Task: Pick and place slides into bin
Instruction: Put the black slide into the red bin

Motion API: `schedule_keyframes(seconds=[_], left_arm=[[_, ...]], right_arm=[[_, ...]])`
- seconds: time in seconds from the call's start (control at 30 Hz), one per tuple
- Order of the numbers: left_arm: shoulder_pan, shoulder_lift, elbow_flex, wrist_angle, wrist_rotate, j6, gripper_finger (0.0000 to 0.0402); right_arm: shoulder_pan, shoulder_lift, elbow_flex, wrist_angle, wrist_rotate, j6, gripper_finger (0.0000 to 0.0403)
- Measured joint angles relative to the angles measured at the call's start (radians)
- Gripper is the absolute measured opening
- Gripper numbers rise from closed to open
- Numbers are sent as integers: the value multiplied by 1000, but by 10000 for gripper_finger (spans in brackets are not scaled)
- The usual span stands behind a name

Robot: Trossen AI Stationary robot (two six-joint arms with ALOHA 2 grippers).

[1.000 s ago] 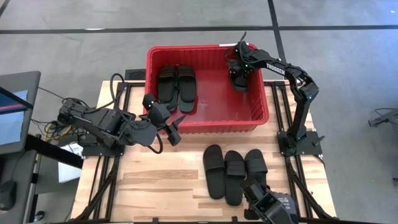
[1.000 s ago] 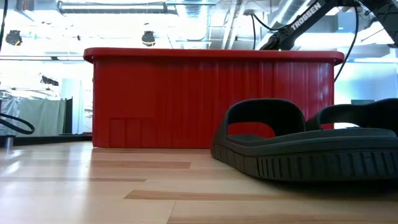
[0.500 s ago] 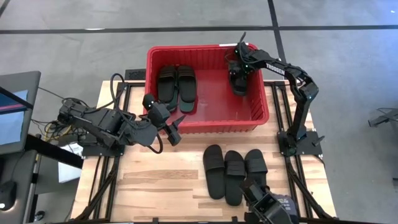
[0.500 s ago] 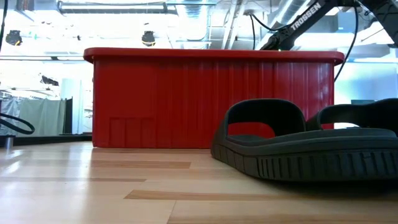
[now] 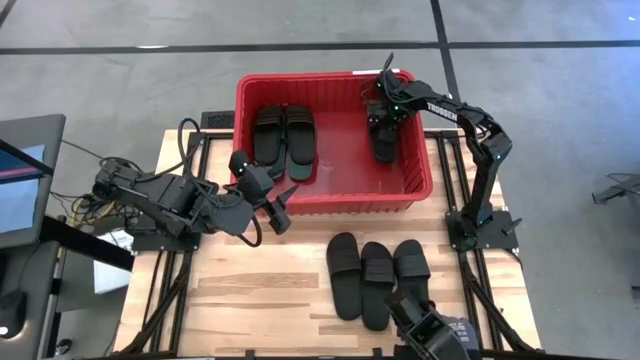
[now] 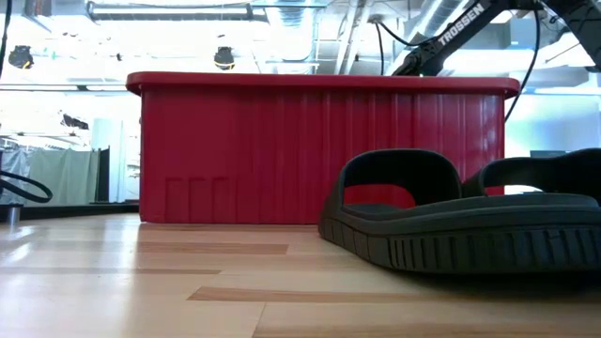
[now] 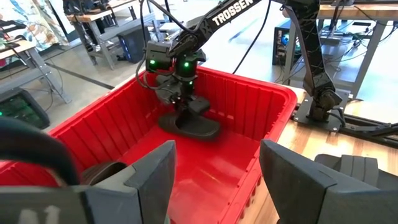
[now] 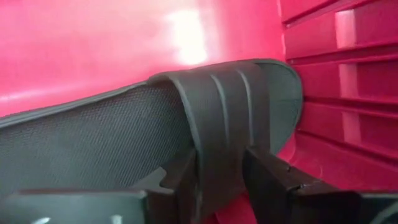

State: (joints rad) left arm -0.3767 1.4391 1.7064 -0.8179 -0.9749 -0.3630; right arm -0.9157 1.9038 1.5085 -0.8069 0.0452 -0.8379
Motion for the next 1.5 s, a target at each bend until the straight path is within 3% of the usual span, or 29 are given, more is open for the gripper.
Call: schedule_keyframes(seconds=[0.47,0.73,1.17,1.5], left_arm=[[0,0,0,-33,28,-12,220],[-11,0,-1,-71,29,-45,220],[-25,0,-1,-75,31,-33,220],[-59,0,-1,-75,31,-17,220]], right_arm=[[39,-2,0,-27,10,12,194],[38,-42,0,-64,34,26,211],[87,-224,1,-220,-20,62,217],[254,-440,1,-306,-48,195,216]])
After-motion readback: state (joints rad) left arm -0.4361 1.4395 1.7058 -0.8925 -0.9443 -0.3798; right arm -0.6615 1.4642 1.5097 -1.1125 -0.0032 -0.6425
